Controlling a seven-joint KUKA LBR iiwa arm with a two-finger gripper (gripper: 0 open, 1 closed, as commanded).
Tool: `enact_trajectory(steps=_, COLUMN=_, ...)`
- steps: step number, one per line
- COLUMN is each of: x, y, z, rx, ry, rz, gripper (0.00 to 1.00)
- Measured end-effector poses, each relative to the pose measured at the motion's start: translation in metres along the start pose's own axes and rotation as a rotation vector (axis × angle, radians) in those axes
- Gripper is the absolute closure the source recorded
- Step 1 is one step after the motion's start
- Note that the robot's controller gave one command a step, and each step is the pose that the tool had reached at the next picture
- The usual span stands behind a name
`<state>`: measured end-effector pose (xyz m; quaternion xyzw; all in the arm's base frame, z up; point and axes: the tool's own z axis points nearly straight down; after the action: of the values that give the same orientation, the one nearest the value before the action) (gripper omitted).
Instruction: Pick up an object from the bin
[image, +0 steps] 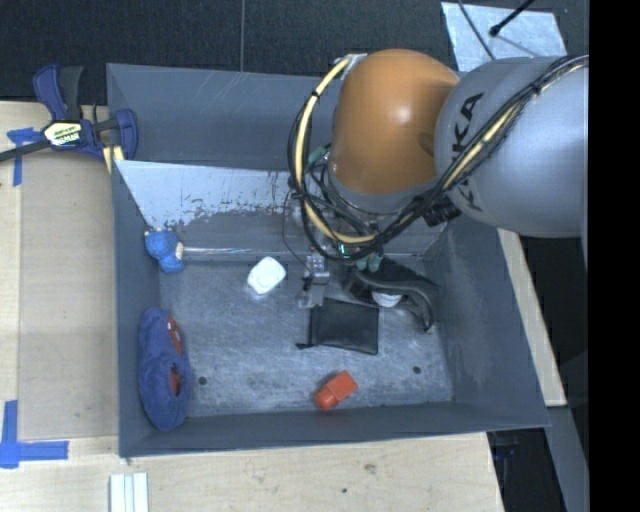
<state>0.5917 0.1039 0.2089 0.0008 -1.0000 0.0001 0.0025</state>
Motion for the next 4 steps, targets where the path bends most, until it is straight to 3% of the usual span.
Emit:
enact_trajectory(steps=1, x=-0.027, y=-0.055, z=0.141, rx=0.000, ry=-0.003, rz=-0.273, gripper=0.00)
enact_trajectory(steps=2, x=-0.035, y=-0.004, z=0.107, rx=0.000, ry=-0.013, rz=-0.567, gripper=0.00)
enact_trajectory(steps=3, x=-0.021, y=-0.057, z=0.104, rx=0.002, ry=-0.006, rz=-0.760, gripper=0.00)
enact_trajectory(steps=4, x=0.015, y=-0.060, z=0.141, rx=0.000, ry=-0.003, rz=-0.773, gripper=0.00)
